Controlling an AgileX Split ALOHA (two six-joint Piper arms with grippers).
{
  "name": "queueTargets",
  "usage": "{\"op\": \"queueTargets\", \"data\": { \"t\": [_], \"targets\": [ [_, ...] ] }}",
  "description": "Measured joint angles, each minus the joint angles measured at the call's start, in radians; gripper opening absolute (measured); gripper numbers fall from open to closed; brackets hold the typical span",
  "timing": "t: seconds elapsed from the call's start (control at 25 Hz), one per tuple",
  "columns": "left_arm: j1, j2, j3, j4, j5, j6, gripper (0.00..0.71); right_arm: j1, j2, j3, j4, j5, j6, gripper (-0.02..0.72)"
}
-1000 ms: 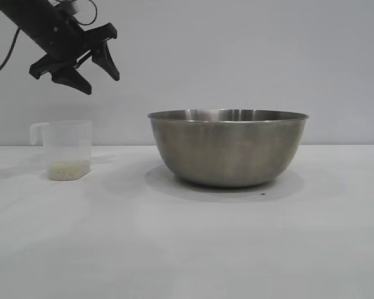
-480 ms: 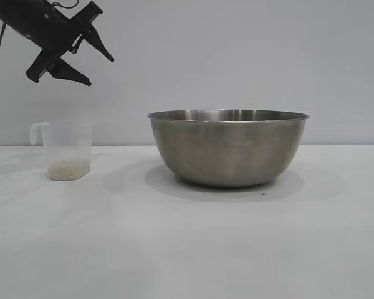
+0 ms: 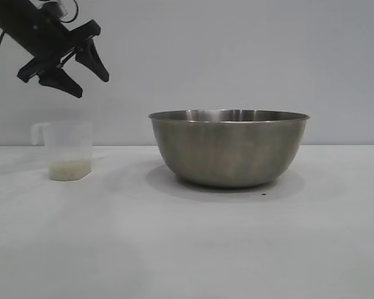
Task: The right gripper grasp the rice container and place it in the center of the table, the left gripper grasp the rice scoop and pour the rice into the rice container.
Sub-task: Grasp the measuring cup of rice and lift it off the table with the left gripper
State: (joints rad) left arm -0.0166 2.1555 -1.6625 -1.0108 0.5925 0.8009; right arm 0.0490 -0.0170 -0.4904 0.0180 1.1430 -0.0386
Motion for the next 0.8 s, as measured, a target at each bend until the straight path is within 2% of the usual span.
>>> {"op": "queueTargets", "data": {
  "t": [0.16, 0.2, 0.24, 0.28, 0.32, 0.36, 0.6, 0.72, 0.8],
  "targets": [
    [0.028, -0.060, 0.103, 0.010, -0.055, 0.069, 0.458, 0.000, 0.000, 0.000, 0.000, 0.000, 0.000, 0.526],
    [0.034, -0.082, 0.138, 0.007, -0.075, 0.092, 0.402, 0.000, 0.000, 0.000, 0.000, 0.000, 0.000, 0.526],
    [0.041, -0.104, 0.166, -0.005, -0.101, 0.117, 0.402, 0.000, 0.000, 0.000, 0.000, 0.000, 0.000, 0.526],
    [0.049, -0.122, 0.198, -0.027, -0.125, 0.145, 0.402, 0.000, 0.000, 0.000, 0.000, 0.000, 0.000, 0.526],
    [0.053, -0.143, 0.226, -0.050, -0.140, 0.188, 0.355, 0.000, 0.000, 0.000, 0.000, 0.000, 0.000, 0.526],
    [0.055, -0.163, 0.246, -0.082, -0.156, 0.236, 0.349, 0.000, 0.000, 0.000, 0.000, 0.000, 0.000, 0.526],
    [0.057, -0.275, 0.390, -0.251, -0.213, 0.448, 0.354, 0.000, 0.000, 0.000, 0.000, 0.000, 0.000, 0.526],
    [0.057, -0.323, 0.486, -0.401, -0.285, 0.644, 0.354, 0.000, 0.000, 0.000, 0.000, 0.000, 0.000, 0.526],
    [0.059, -0.354, 0.558, -0.585, -0.318, 0.858, 0.354, 0.000, 0.000, 0.000, 0.000, 0.000, 0.000, 0.526]
  ]
}}
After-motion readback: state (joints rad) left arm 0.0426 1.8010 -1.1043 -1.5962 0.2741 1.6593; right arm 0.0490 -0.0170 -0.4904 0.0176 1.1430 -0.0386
